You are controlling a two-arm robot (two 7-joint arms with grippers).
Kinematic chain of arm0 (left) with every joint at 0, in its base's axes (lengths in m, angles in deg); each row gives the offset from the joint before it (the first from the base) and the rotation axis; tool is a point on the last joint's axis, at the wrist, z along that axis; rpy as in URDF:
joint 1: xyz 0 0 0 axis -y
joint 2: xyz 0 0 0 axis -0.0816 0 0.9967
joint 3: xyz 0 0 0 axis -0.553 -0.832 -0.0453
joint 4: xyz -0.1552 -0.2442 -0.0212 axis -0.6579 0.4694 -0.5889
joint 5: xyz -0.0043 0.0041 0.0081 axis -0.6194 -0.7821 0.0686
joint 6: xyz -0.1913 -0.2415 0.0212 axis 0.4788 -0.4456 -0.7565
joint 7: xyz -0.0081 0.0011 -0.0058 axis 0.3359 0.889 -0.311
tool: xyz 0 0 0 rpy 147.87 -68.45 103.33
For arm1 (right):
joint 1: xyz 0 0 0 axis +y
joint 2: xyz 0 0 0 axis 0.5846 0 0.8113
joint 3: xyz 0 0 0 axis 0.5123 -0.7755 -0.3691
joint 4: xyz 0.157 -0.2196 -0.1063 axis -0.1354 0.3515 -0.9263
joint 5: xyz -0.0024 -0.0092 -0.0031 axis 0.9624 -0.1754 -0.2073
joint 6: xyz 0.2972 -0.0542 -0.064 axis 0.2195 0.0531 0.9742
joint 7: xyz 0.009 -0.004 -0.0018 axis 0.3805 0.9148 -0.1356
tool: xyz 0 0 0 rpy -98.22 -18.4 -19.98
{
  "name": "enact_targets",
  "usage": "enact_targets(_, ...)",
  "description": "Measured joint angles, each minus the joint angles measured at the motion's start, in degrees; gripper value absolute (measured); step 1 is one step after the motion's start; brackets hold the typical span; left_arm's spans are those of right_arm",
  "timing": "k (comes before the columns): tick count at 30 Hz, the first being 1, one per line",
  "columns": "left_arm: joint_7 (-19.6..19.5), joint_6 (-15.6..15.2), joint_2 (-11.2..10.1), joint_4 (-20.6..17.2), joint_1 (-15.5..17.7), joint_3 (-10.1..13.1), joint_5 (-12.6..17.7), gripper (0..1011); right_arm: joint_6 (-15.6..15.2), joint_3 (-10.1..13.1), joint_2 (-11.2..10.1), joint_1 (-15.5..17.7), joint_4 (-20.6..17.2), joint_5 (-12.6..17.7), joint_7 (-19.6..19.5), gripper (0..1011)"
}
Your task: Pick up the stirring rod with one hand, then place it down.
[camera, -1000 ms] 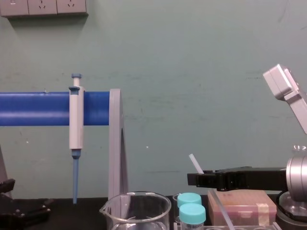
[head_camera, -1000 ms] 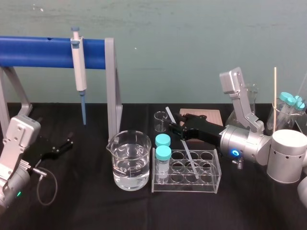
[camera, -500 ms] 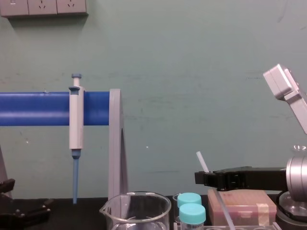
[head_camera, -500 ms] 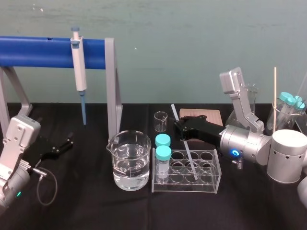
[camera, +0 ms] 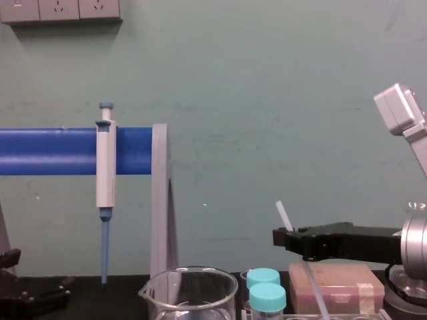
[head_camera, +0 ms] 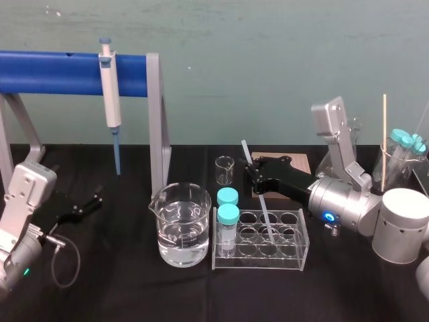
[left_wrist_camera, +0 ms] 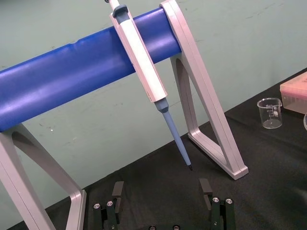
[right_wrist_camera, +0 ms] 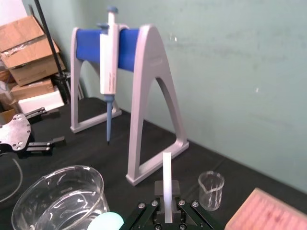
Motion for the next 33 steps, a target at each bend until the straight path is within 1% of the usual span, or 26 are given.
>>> enact_targets(1,0.0,0.0,0.0,0.0,0.0,0.0,0.0,1000,1.5,0.1,0.0,0.4,-0.3,-0.8,-0.3,71)
enact_targets(3,0.0,0.0,0.0,0.0,0.0,0.0,0.0,1000,3.1,0.3,0.0,0.9,-0.7,-1.7,-0.6,71)
enact_targets(4,0.0,0.0,0.0,0.0,0.0,0.0,0.0,1000,4.6,0.5,0.0,1.5,-1.0,-2.4,-0.9,71)
enact_targets(6,0.0,0.0,0.0,0.0,0.0,0.0,0.0,1000,6.3,1.2,0.0,2.3,-1.5,-2.7,-1.1,71)
enact_targets(9,0.0,0.0,0.0,0.0,0.0,0.0,0.0,1000,7.7,2.0,0.1,3.3,-2.2,-2.6,-1.0,71)
enact_targets(10,0.0,0.0,0.0,0.0,0.0,0.0,0.0,1000,9.0,2.7,0.2,4.0,-2.6,-2.2,-0.8,71)
enact_targets(11,0.0,0.0,0.0,0.0,0.0,0.0,0.0,1000,9.0,2.7,0.2,4.0,-2.6,-2.2,-0.8,71)
enact_targets(13,0.0,0.0,0.0,0.0,0.0,0.0,0.0,1000,10.9,3.7,0.4,5.2,-3.2,-1.4,-0.2,71)
enact_targets(14,0.0,0.0,0.0,0.0,0.0,0.0,0.0,1000,12.5,4.6,0.6,6.1,-3.6,-0.9,0.2,71)
enact_targets(15,0.0,0.0,0.0,0.0,0.0,0.0,0.0,1000,13.1,4.8,0.7,6.4,-3.8,-0.8,0.4,71)
enact_targets(16,0.0,0.0,0.0,0.0,0.0,0.0,0.0,1000,14.5,5.4,0.8,7.1,-4.2,-0.5,0.8,71)
enact_targets(17,0.0,0.0,0.0,0.0,0.0,0.0,0.0,1000,14.5,5.4,0.8,7.1,-4.2,-0.5,0.8,71)
enact_targets(18,0.0,0.0,0.0,0.0,0.0,0.0,0.0,1000,15.8,5.9,0.9,7.7,-4.6,-0.5,1.2,71)
enact_targets(20,0.0,0.0,0.0,0.0,0.0,0.0,0.0,1000,17.4,6.3,0.9,8.6,-5.3,-0.8,1.6,71)
enact_targets(23,0.0,0.0,0.0,0.0,0.0,0.0,0.0,1000,18.6,6.7,0.7,9.2,-5.9,-1.4,1.8,71)
enact_targets(25,0.0,0.0,0.0,0.0,0.0,0.0,0.0,1000,19.4,7.2,0.6,9.8,-7.0,-1.9,2.0,71)
enact_targets(26,0.0,0.0,0.0,0.0,0.0,0.0,0.0,1000,19.4,7.2,0.6,9.8,-7.0,-1.9,2.0,71)
enact_targets(29,0.0,0.0,0.0,0.0,0.0,0.0,0.0,1000,20.1,8.2,0.5,10.2,-8.3,-2.2,2.1,71)
enact_targets(30,0.0,0.0,0.0,0.0,0.0,0.0,0.0,1000,20.3,8.8,0.5,10.3,-9.0,-2.1,2.1,71)
enact_targets(33,0.0,0.0,0.0,0.0,0.0,0.0,0.0,1000,20.5,9.9,0.6,10.3,-10.0,-1.7,2.0,71)
